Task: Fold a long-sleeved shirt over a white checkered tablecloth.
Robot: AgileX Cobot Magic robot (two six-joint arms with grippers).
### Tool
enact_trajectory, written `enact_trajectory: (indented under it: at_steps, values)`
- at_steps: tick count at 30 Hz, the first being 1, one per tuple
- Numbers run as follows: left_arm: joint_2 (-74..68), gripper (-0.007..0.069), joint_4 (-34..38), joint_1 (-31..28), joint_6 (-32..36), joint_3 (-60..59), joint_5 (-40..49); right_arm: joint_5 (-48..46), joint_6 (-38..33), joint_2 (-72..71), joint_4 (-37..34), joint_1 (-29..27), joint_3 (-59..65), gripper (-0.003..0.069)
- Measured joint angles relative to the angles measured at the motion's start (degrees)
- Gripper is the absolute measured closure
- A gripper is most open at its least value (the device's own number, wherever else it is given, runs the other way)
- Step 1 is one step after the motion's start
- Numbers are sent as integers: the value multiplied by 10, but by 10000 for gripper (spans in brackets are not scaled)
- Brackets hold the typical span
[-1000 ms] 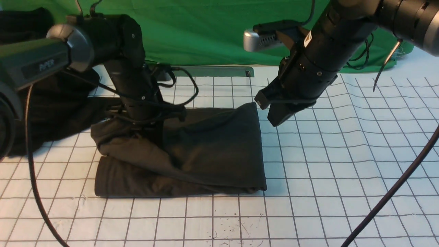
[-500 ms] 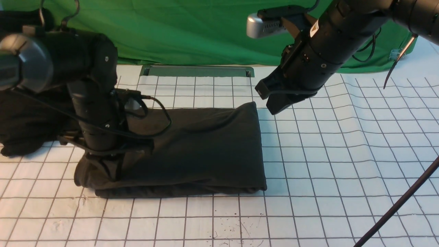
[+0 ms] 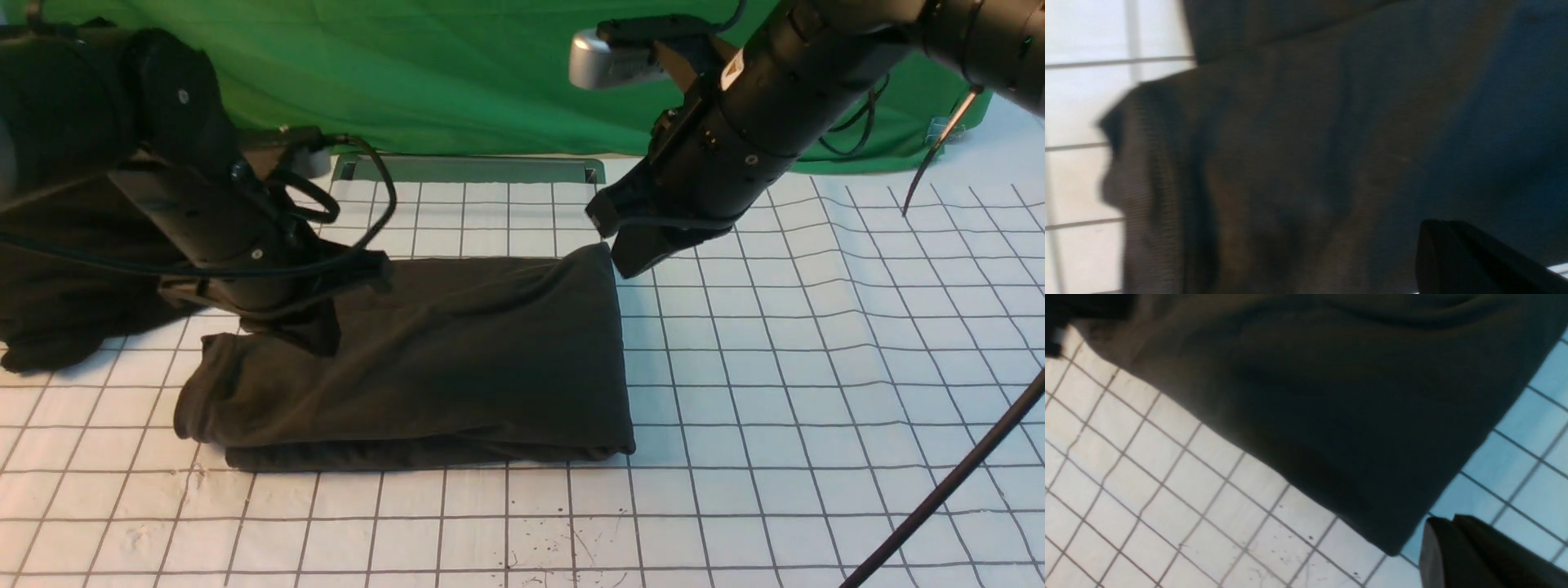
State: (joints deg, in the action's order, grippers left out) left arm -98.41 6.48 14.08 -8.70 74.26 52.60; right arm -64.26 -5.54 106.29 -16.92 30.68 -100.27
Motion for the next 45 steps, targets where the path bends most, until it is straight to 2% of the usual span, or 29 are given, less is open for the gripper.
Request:
enact_trajectory:
  at_steps: [6, 11, 14, 19, 23, 25, 29, 35, 37, 40, 45]
  values:
    - [-38, 629, -59, 0, -28, -33, -18, 10, -14, 66, -5, 20, 0, 648]
    - [-43, 629, -74, 0, -42, -96, -94, 19, -16, 143, 1, 20, 0, 651]
    - [-36, 629, -73, 0, -48, -124, -136, -16, -11, 177, 49, 19, 0, 651]
    - [-22, 629, -75, 0, -48, -132, -136, -47, 15, 180, 98, 6, 0, 652]
    - [5, 629, -78, 0, -48, -137, -118, -45, 31, 158, 98, -2, 2, 652]
    - [23, 629, -78, -1, -48, -137, -115, -29, 34, 135, 73, -3, 3, 652]
    - [45, 629, -78, -1, -48, -137, -121, 23, -20, 103, -50, 5, -6, 652]
    - [17, 629, -78, -33, -50, -137, -118, 37, -41, 157, -86, 21, -16, 652]
    - [5, 629, -77, -51, -50, -137, -118, 32, -43, 183, -75, 22, -16, 652]
    - [-16, 629, -65, -86, -31, -137, -102, 4, -15, 207, -8, 22, -15, 652]
    - [-22, 629, -44, -92, -9, -137, -86, -12, 11, 196, 34, 23, -16, 652]
